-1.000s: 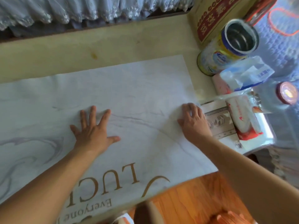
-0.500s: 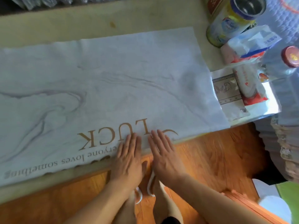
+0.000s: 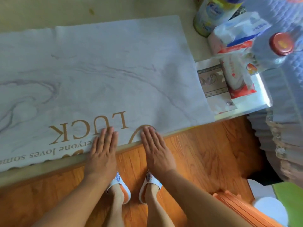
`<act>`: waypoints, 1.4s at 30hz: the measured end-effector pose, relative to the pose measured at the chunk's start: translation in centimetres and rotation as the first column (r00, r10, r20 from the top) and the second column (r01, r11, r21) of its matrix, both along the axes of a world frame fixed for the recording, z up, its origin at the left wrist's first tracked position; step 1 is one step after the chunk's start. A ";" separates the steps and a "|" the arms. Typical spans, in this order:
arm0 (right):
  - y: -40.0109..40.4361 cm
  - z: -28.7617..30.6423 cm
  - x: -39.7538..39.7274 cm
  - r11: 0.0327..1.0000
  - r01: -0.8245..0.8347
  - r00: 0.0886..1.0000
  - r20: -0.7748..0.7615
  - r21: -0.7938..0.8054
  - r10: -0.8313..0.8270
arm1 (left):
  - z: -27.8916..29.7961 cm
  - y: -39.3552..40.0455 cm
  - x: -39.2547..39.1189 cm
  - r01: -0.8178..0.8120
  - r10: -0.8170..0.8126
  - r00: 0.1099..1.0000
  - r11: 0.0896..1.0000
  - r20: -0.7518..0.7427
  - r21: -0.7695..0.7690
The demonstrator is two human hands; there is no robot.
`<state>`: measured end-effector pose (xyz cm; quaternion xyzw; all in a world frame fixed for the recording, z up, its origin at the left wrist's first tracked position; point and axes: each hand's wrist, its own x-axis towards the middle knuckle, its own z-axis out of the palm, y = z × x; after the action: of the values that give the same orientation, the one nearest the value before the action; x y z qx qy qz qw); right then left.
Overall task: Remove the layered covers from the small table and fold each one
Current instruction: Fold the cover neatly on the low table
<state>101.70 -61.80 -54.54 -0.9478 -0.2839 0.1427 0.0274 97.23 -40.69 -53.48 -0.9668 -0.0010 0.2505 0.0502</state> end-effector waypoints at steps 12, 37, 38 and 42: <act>-12.2 0.1 3.0 0.937 0.314 0.948 0.003 -0.151 -0.317 | -0.5 0.0 -0.2 0.027 -0.030 0.998 0.998 0.055 0.060; 2.0 3.4 4.2 -0.189 0.975 -0.048 -0.724 0.115 -0.688 | 0.6 -8.8 1.7 0.036 -0.034 0.999 0.994 0.021 -0.102; 2.3 3.5 4.3 -0.197 0.976 -0.067 -0.729 0.094 -0.682 | 0.6 -8.8 1.8 0.028 -0.025 0.999 0.993 0.025 -0.113; 3.3 3.6 4.8 -0.204 0.977 -0.097 -0.720 0.063 -0.687 | 0.4 -9.1 1.7 0.045 -0.042 0.999 0.991 0.022 -0.127</act>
<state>106.52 -58.55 -50.97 -0.7181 0.4616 0.1865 0.4863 98.90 -49.82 -53.05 -0.9702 0.0356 0.2397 -0.0063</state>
